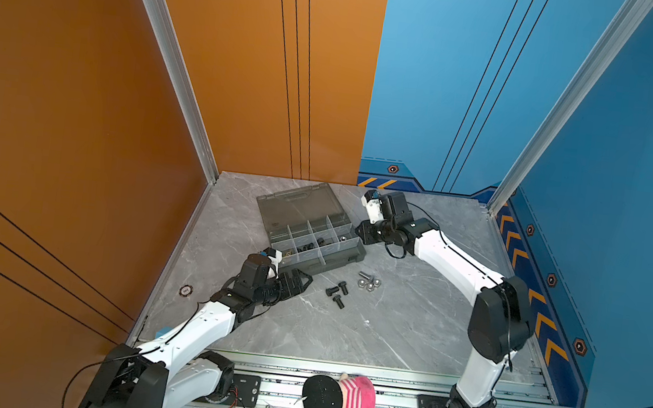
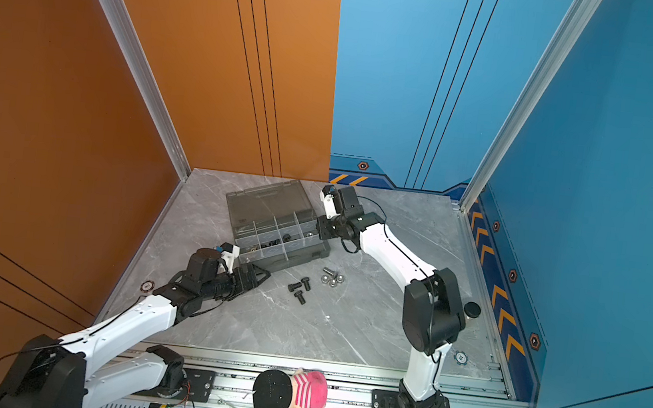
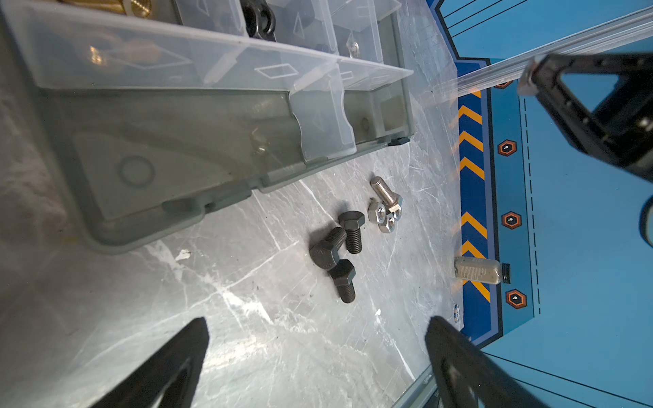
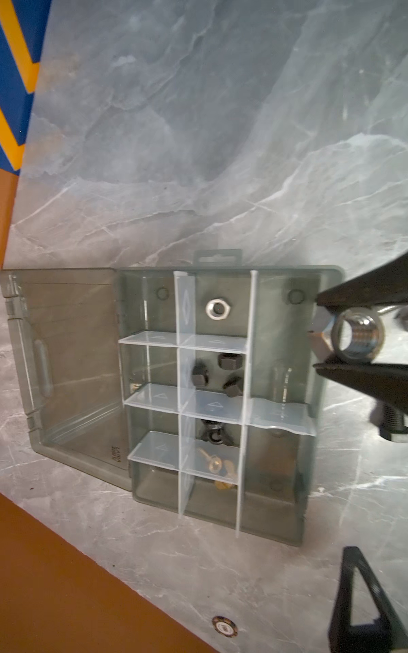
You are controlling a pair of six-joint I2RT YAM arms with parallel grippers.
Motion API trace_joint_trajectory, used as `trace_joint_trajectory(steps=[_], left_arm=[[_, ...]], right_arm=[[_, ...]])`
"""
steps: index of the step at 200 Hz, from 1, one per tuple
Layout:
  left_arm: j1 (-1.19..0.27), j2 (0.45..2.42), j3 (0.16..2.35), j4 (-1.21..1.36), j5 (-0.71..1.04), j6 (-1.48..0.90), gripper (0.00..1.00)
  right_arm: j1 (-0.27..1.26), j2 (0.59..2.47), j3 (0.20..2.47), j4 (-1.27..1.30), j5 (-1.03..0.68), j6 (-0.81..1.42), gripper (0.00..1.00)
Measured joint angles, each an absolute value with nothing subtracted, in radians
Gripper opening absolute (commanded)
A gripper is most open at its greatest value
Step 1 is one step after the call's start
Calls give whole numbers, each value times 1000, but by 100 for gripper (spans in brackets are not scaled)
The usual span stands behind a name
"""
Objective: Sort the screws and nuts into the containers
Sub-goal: 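Lift the silver hex nut and carry it over the box compartments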
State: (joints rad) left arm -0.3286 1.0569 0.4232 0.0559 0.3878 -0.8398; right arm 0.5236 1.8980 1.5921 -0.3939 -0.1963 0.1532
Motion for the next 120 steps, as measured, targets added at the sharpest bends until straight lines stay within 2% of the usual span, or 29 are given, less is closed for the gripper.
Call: trace_joint_trajectory(steps=[65,94,120], left_arm=[[-328,1057,423,56,388,-839,98],[-328,1056,423,56,388,-839,98],[-328,1055,423,56,388,-839,98]], right_arm=[[519,2167,1772,-328,-180,176,1],[518,2228,1799,-320,-183,199,6],[518,2240,1803,-320,-183,210,13]])
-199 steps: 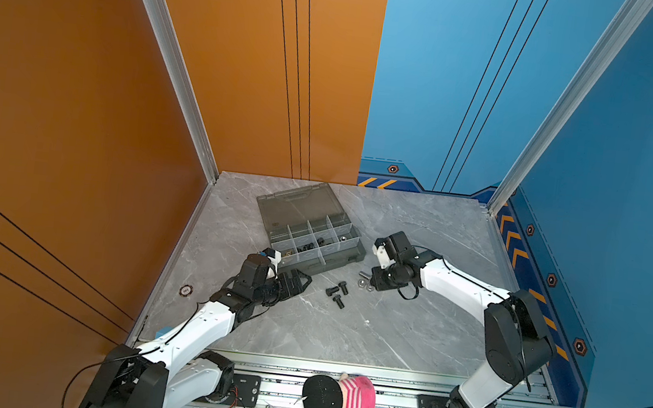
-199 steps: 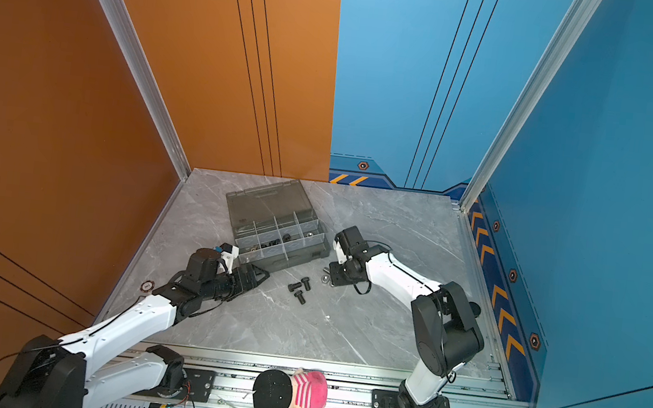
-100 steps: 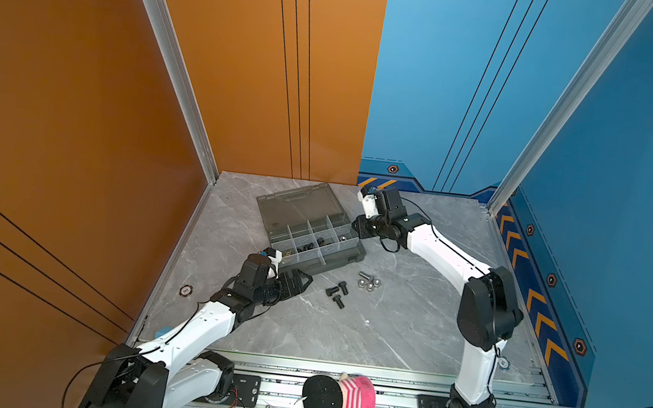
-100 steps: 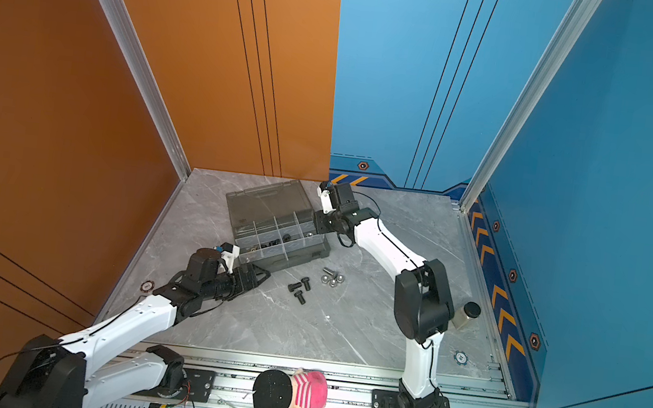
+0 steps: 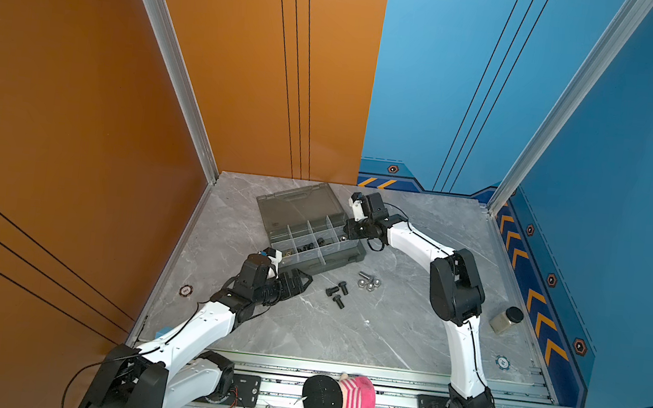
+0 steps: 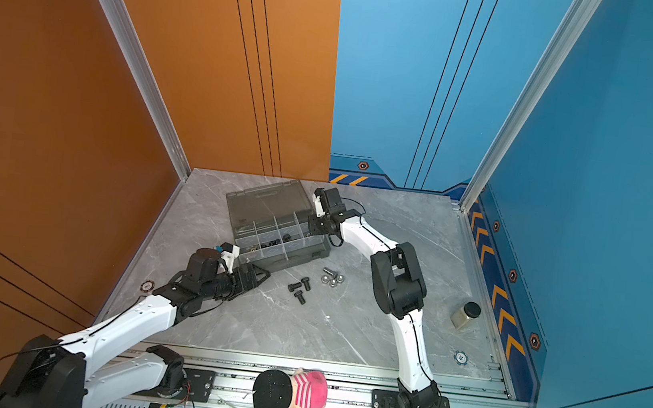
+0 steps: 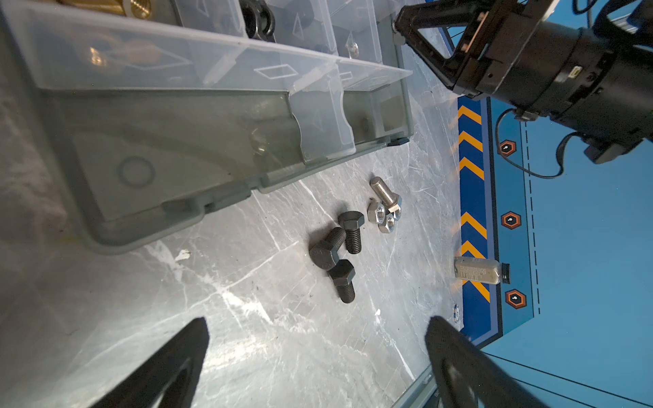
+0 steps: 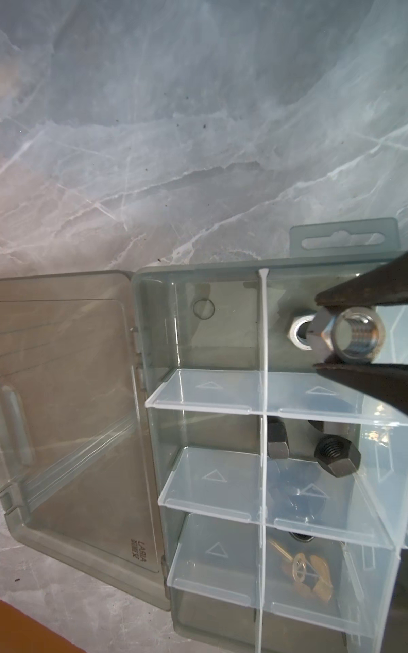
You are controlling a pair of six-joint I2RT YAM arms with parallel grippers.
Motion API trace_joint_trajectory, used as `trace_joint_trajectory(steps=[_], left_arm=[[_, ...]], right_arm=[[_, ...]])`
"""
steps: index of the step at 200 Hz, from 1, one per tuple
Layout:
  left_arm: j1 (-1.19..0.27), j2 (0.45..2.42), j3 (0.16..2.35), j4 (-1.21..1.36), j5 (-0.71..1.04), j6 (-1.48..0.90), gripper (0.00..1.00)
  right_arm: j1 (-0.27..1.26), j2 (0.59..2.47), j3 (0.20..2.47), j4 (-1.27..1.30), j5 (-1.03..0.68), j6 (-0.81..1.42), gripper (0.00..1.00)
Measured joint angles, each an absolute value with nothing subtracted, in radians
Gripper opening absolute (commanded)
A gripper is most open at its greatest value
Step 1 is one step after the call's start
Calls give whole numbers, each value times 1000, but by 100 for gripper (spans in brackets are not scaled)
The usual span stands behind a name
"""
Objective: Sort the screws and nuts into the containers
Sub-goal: 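Open the right gripper to drop the silver hex nut into the compartment, then move the right gripper back to the pile and lower onto a silver hex nut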
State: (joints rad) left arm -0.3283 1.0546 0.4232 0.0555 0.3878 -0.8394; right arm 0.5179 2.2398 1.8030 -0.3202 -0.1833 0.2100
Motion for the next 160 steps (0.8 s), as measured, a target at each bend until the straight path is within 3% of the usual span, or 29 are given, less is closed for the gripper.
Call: trace_joint_trajectory(steps=[19,59,125,160], left_arm=[[-327,1055,423,56,388,-839,98],[-327,1055,423,56,388,-839,98],[-327,1055,423,56,393,-839,98],[-327,1055,423,56,394,-840,98]], right_arm=[[518,2241,1812,-321,-183,211,25],[518,2241,1817,-321,-184,214,37],[518,2230,1821,-353,-189,213,44],[518,2128,1727,-383,-192,210,44]])
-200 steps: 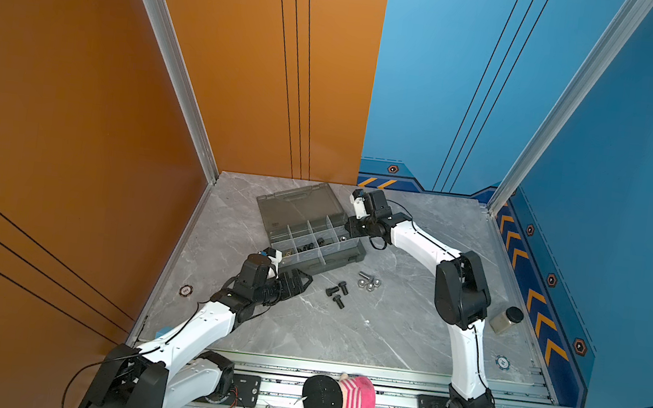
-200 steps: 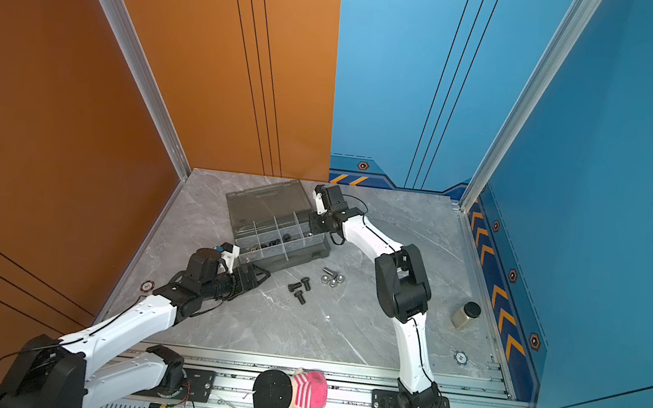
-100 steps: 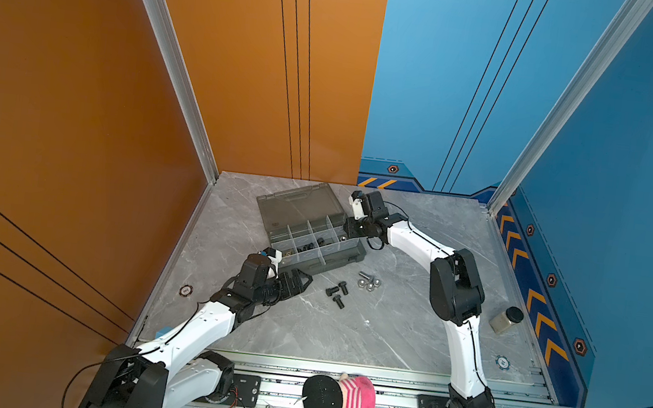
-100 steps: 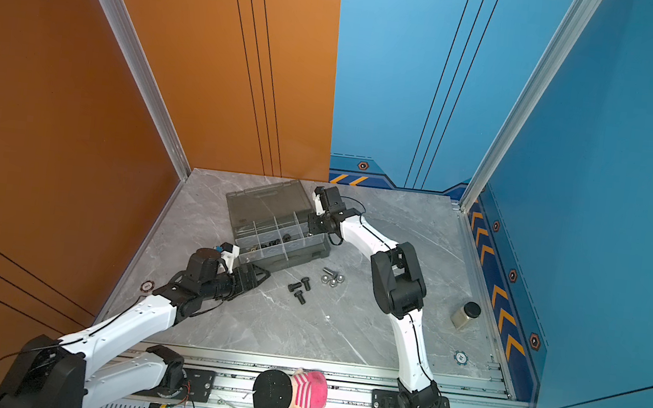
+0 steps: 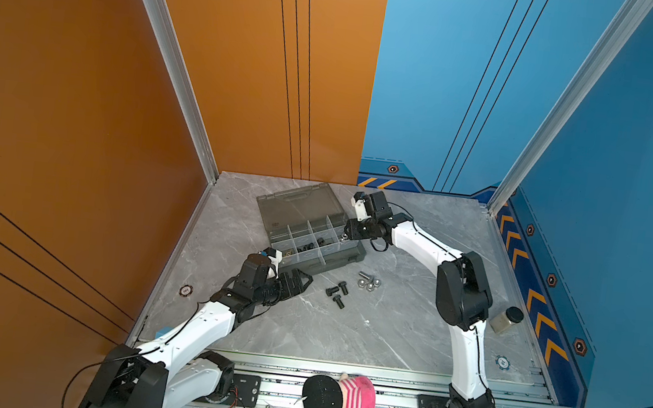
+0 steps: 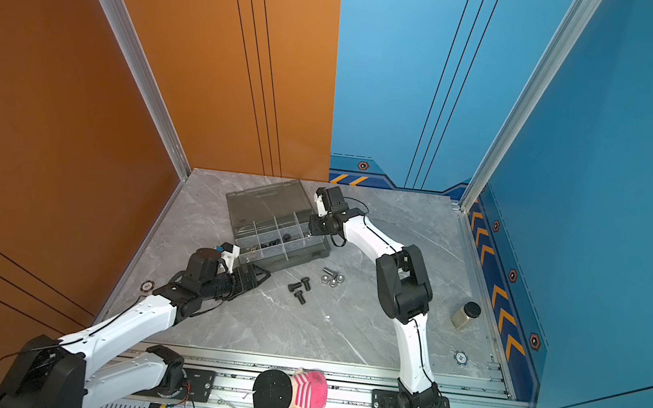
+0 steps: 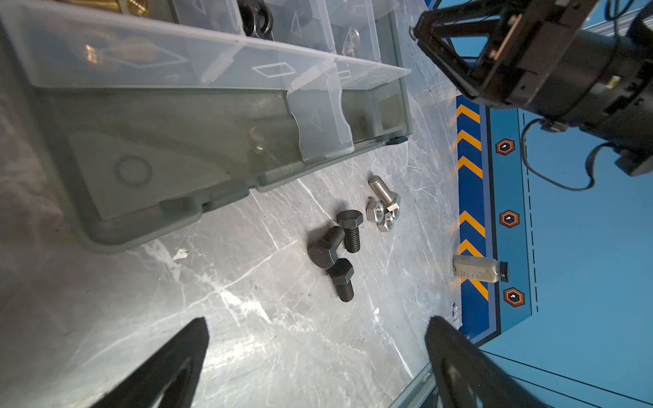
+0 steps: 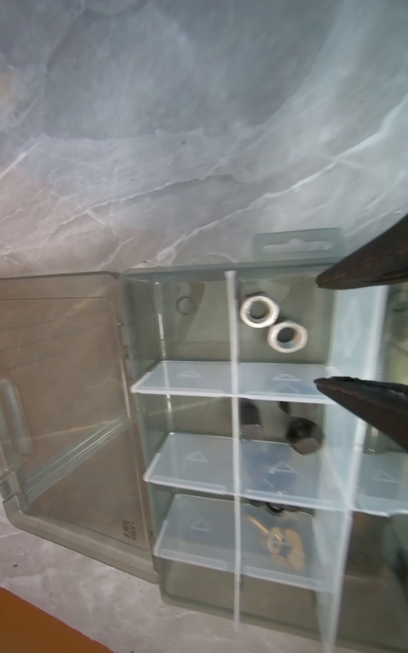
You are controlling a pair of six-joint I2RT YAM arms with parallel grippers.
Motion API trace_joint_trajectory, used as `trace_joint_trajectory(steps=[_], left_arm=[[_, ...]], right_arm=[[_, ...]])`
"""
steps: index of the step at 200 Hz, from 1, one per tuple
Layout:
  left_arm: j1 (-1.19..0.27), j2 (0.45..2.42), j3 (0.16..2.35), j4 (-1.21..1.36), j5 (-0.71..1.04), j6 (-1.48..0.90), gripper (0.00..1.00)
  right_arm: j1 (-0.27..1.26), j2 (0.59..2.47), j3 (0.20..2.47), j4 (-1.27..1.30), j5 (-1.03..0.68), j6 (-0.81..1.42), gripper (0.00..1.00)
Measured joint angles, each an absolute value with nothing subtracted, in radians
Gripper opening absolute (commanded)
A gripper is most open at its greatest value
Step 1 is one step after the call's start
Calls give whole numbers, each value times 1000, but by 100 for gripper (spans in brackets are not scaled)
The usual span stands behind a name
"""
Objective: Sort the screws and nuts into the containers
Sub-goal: 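Move the right gripper back to the pile and lower onto a silver hex nut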
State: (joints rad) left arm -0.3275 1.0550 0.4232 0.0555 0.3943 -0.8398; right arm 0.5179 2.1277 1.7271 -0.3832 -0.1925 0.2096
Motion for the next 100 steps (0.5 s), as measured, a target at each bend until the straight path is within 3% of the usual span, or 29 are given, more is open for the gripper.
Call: trace_joint_trajectory(steps=[100], left_arm=[[-328,1055,423,54,394,-840,98]], right_arm=[[514,1809,1319,-426,-270,323,45]])
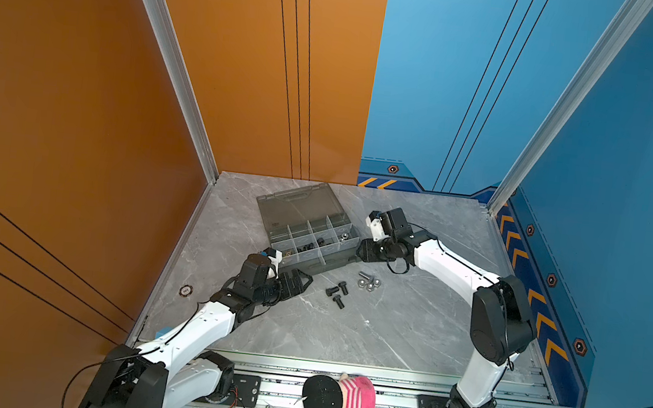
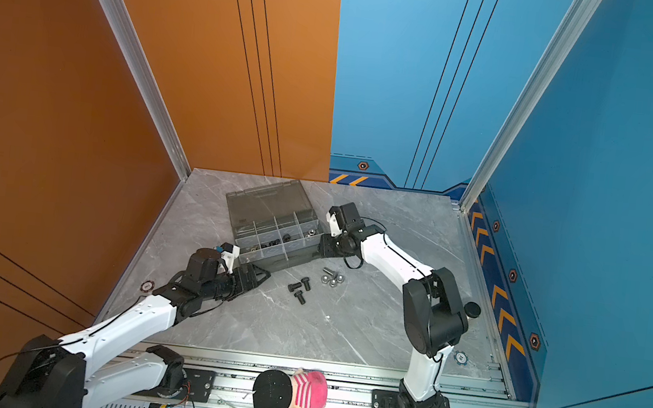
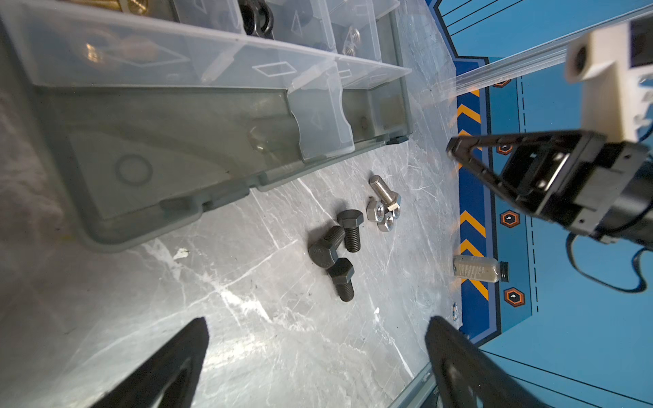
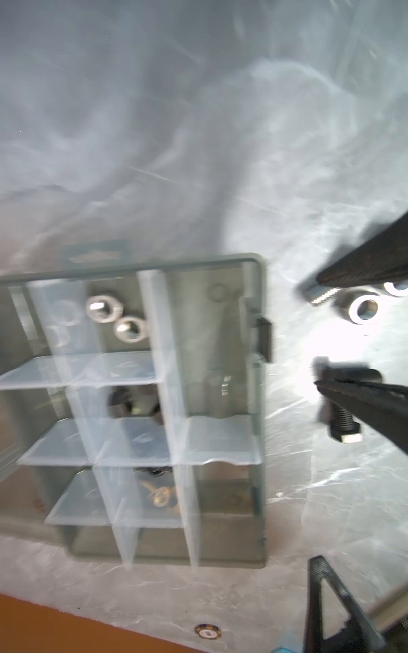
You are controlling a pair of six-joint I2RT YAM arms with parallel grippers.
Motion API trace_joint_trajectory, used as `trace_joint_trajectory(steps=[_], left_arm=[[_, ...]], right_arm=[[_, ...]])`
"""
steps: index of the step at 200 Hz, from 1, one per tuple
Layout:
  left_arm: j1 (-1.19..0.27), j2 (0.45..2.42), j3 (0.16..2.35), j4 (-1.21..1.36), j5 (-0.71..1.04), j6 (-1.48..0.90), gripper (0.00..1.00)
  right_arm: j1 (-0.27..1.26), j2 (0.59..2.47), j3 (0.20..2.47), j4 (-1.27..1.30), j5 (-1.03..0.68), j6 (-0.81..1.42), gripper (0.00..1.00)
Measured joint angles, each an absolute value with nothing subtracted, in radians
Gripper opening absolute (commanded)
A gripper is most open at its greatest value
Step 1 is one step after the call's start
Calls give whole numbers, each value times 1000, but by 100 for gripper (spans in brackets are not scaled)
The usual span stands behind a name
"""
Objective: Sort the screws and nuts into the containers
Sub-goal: 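Move the right gripper back to the pile and lower onto a silver hex nut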
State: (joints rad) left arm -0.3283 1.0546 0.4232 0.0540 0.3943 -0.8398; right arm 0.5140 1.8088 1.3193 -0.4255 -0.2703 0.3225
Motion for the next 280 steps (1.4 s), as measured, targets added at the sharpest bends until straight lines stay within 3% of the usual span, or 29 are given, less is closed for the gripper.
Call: trace_joint_trajectory(steps=[103,280], left_arm=[[-329,1055,423,54,394,-840,98],[-338,1077,423,57,394,-847,98]], right_arm=[[510,1699,1063,-411,-257,368,45],[561,1734,1056,-321,-285,376,45]])
